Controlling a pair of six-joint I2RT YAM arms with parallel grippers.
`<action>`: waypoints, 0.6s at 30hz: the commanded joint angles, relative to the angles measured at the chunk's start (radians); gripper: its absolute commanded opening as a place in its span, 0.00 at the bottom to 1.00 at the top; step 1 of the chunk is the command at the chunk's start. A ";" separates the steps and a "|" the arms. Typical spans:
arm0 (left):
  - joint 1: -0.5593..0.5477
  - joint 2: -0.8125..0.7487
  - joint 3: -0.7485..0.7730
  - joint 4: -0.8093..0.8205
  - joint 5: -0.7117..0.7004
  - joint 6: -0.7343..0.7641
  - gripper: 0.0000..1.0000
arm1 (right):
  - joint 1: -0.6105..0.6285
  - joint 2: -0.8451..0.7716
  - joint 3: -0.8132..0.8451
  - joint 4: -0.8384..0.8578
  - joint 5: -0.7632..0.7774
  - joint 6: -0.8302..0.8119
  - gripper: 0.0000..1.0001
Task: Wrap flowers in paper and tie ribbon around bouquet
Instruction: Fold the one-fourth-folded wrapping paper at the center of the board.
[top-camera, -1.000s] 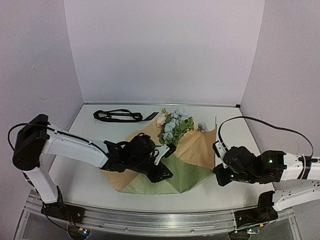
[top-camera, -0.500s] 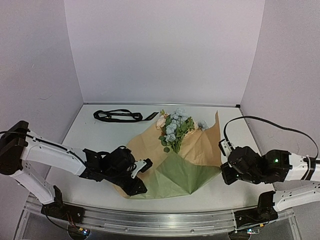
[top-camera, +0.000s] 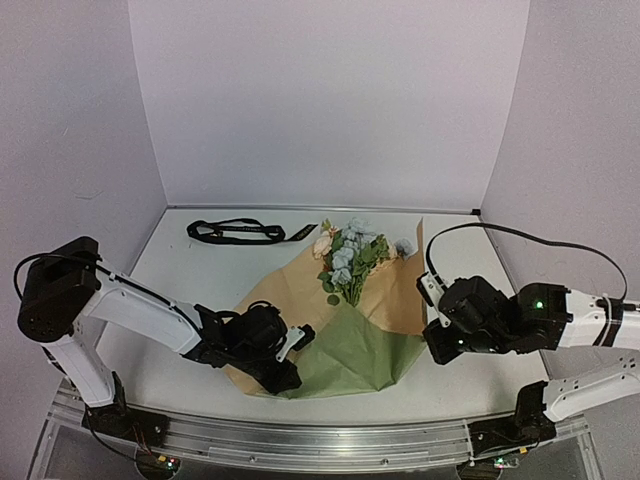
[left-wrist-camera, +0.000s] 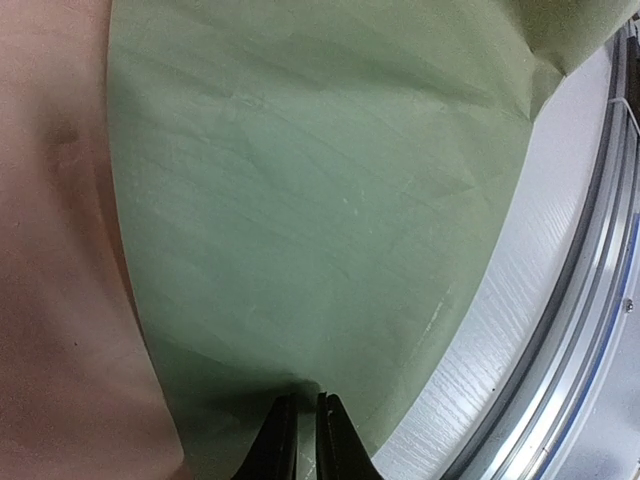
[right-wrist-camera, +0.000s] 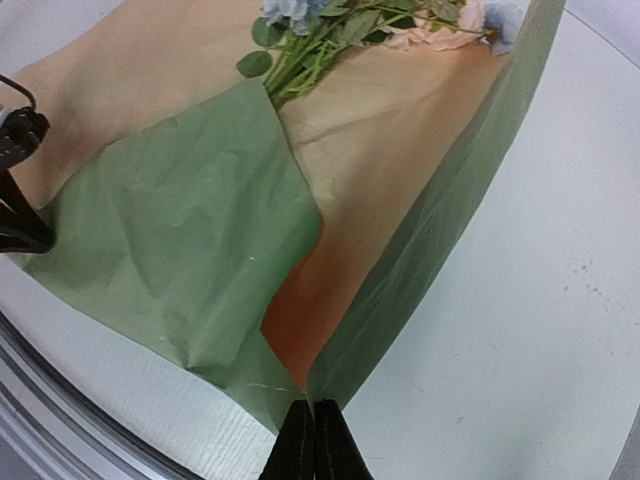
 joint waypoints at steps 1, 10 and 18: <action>0.007 0.008 0.018 0.024 -0.026 -0.014 0.09 | 0.005 0.129 0.125 0.081 -0.134 0.036 0.00; 0.018 -0.012 -0.002 0.024 -0.042 -0.018 0.08 | -0.024 0.454 0.338 0.197 -0.261 0.130 0.00; 0.026 -0.052 -0.007 0.024 -0.054 -0.011 0.08 | -0.084 0.681 0.407 0.383 -0.411 0.313 0.00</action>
